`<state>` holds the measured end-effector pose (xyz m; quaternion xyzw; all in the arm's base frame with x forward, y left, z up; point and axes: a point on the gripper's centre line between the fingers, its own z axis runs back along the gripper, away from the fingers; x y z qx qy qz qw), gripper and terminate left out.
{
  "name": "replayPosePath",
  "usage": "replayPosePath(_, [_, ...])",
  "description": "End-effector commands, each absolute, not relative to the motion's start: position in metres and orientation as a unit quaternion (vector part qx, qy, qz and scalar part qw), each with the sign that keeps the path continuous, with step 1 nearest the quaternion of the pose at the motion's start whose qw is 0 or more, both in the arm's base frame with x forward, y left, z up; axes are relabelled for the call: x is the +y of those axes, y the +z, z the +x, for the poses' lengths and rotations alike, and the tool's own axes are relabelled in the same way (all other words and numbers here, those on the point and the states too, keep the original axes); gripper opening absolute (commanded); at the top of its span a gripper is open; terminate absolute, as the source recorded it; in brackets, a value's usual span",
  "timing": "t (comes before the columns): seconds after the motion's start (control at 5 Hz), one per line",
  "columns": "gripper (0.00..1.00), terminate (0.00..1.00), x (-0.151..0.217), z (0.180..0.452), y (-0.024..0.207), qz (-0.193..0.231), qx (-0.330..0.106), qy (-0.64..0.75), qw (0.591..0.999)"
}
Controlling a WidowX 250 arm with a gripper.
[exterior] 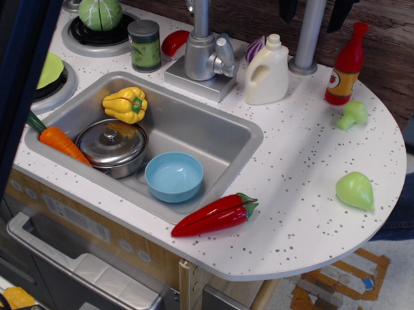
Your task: Put pear in bowl
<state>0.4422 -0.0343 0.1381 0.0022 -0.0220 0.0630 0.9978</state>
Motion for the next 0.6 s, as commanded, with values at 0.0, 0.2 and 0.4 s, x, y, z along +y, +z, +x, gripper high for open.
replayPosePath(0.0, [1.0, 0.0, -0.034, 0.442, 0.138, 0.002, -0.022, 0.063, 0.998])
replayPosePath(0.2, [1.0, 0.0, -0.061, 0.424, 0.145, 0.01, -0.035, 0.092, 0.995])
replayPosePath(0.4, [1.0, 0.0, -0.092, 0.408, 0.15, 0.009, -0.038, 0.159, 0.987])
